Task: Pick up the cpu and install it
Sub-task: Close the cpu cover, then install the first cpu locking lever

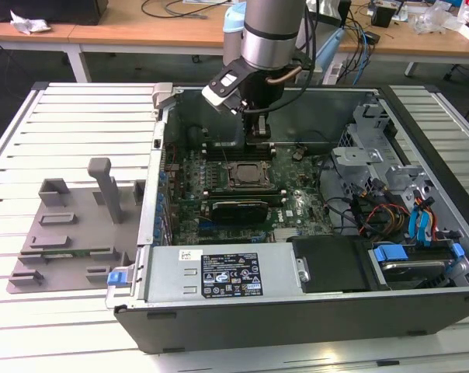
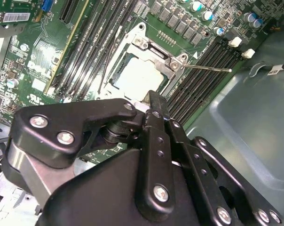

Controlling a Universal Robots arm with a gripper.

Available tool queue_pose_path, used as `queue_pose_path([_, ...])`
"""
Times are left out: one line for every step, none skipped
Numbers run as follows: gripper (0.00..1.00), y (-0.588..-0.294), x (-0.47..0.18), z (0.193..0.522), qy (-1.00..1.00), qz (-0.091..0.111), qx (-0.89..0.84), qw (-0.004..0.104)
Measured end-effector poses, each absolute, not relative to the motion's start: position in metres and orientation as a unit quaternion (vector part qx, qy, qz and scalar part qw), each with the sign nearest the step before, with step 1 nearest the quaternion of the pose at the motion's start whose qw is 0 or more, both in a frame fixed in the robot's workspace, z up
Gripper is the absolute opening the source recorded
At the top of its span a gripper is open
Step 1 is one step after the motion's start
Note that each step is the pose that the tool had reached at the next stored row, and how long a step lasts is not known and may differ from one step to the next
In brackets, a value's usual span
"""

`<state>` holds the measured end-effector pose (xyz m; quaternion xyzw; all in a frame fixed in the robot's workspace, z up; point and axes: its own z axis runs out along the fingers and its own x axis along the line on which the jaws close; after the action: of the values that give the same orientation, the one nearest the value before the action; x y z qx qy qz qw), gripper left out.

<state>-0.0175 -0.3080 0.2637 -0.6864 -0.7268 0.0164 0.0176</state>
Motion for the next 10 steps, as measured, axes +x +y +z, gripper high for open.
queue_pose_path([0.11, -0.308, -0.0175, 0.2637, -0.727, 0.016, -0.686, 0.018])
queue_pose_path([0.11, -0.308, -0.0175, 0.2638, -0.727, 0.016, -0.686, 0.018])
queue_pose_path([0.11, -0.308, -0.0175, 0.2638, -0.727, 0.016, -0.686, 0.018])
queue_pose_path([0.11, -0.308, -0.0175, 0.2638, -0.727, 0.016, -0.686, 0.018])
queue_pose_path([0.11, -0.308, -0.0175, 0.2639, -0.727, 0.016, -0.686, 0.018])
queue_pose_path([0.11, -0.308, -0.0175, 0.2639, -0.727, 0.016, -0.686, 0.018])
queue_pose_path([0.11, -0.308, -0.0175, 0.2639, -0.727, 0.016, -0.686, 0.018])
queue_pose_path([0.11, -0.3081, -0.0175, 0.264, -0.734, 0.017, -0.679, 0.017])
queue_pose_path([0.11, -0.308, -0.0175, 0.264, -0.738, 0.017, -0.674, 0.017])
queue_pose_path([0.11, -0.3081, -0.0175, 0.264, -0.745, 0.017, -0.666, 0.017])
